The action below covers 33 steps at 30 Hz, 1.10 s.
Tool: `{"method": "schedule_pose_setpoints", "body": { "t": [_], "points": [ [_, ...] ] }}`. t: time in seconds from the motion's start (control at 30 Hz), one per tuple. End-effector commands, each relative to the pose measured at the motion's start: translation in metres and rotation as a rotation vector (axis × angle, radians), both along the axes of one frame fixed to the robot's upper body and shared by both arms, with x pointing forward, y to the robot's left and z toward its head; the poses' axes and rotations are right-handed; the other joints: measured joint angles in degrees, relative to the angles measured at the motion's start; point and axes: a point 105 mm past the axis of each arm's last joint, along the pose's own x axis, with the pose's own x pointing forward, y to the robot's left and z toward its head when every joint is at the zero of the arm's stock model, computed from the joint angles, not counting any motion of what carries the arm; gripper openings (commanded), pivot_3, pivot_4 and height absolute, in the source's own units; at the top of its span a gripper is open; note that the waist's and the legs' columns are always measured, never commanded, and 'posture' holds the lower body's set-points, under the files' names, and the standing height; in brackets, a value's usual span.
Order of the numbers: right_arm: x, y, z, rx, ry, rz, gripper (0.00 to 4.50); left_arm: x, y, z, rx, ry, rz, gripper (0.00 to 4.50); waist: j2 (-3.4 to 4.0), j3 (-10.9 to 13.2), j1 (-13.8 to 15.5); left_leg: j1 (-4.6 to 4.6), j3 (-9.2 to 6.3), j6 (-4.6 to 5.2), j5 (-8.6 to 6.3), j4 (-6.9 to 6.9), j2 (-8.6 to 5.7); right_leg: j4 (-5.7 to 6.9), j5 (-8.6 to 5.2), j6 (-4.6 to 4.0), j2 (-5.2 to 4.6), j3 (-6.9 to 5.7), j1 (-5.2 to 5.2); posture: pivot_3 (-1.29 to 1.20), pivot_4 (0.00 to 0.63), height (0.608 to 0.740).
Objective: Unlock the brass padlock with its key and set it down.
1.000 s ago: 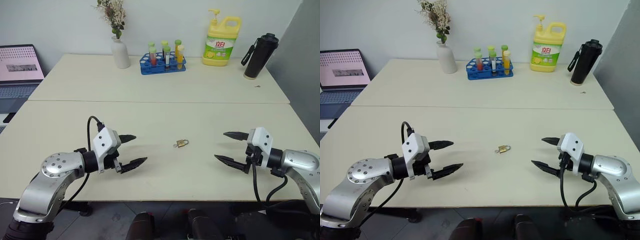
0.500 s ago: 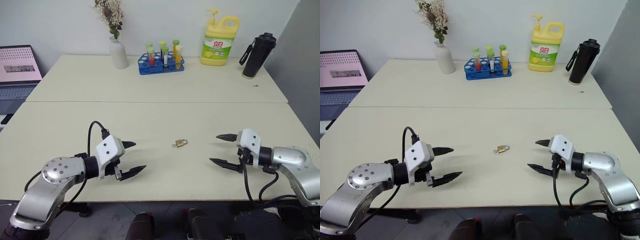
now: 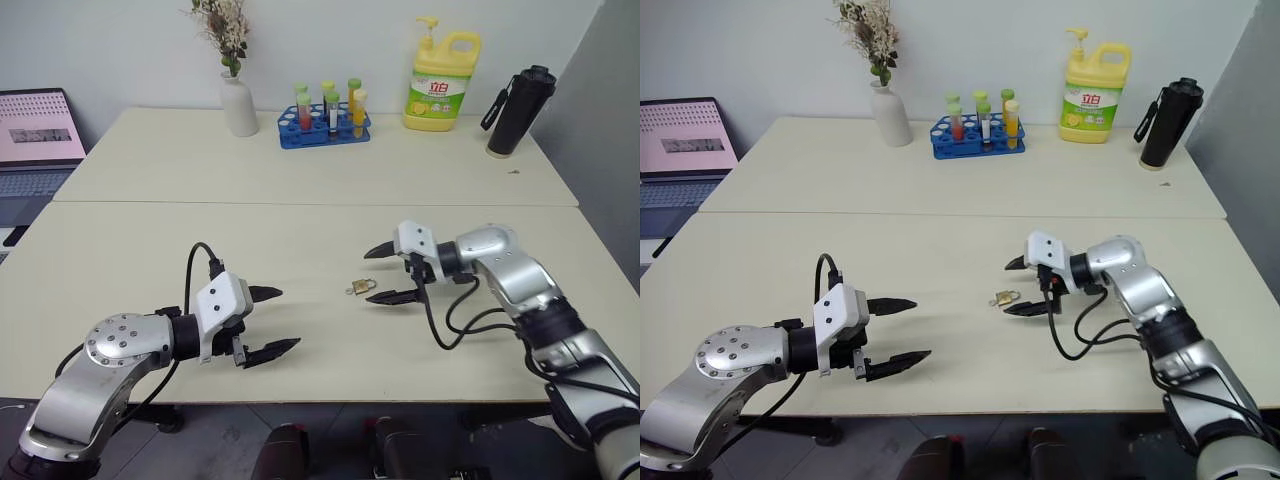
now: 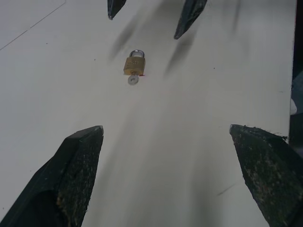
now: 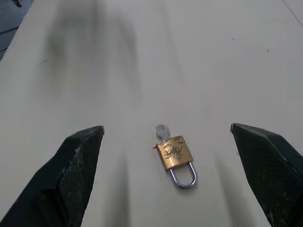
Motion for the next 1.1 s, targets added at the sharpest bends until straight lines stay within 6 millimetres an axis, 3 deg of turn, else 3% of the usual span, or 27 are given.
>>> {"method": "schedule_pose_setpoints", "body": {
  "t": [0.03,0.33,0.43,0.67,0.7,0.93,1.1],
  "points": [
    [0.010,0.001,-0.011,-0.052,-0.005,0.014,4.50,-0.001,-0.003,0.007,0.001,-0.042,-0.020,4.47,0.00,0.0,0.1,-0.01,-0.02,0.00,0.00,-0.01,0.00,0.00,0.04,-0.08,-0.01,0.00,0.00,0.00,0.150,0.740],
    [0.018,0.003,-0.030,-0.086,0.014,0.016,4.50,0.001,-0.005,0.006,0.003,-0.051,-0.024,4.47,0.02,0.0,0.0,0.00,-0.01,0.00,0.00,0.00,0.01,0.04,0.08,-0.14,-0.05,0.01,-0.01,0.00,0.150,0.740],
    [0.018,0.004,-0.032,-0.072,0.024,0.011,3.66,0.002,-0.006,0.005,0.004,-0.053,-0.027,4.50,0.02,0.0,0.0,0.03,-0.03,0.00,0.00,0.00,0.03,0.06,0.08,-0.14,-0.04,0.01,0.00,0.00,0.150,0.740],
    [0.017,0.005,-0.038,-0.090,-0.003,0.022,1.06,0.003,-0.007,0.001,0.005,-0.050,-0.036,4.50,0.03,0.0,0.0,0.10,-0.01,0.00,0.01,0.01,0.02,0.09,0.08,-0.14,-0.03,0.01,0.04,0.00,0.150,0.740],
    [0.016,0.006,-0.039,-0.092,-0.011,0.023,0.92,0.003,-0.007,0.001,0.000,-0.049,-0.036,4.50,0.02,0.0,0.0,0.11,-0.01,0.00,0.01,0.01,0.02,0.10,0.09,-0.14,-0.03,0.01,0.05,0.00,0.150,0.740],
    [0.017,0.003,-0.017,-0.030,-0.161,-0.001,0.93,0.008,-0.010,0.000,-0.031,-0.039,-0.035,4.50,0.03,0.0,0.0,0.08,-0.02,-0.01,0.01,0.01,0.02,0.10,0.08,-0.14,-0.03,0.02,0.04,0.00,0.150,0.740],
    [-0.006,-0.023,0.025,-0.005,-0.537,-0.078,0.93,0.025,-0.027,0.019,-0.149,-0.028,-0.033,4.50,0.08,0.0,1.5,-0.13,-0.12,-0.01,0.00,0.05,-0.12,0.02,-0.01,0.05,-0.06,-0.08,0.01,0.00,0.150,0.740]
  ]
}}
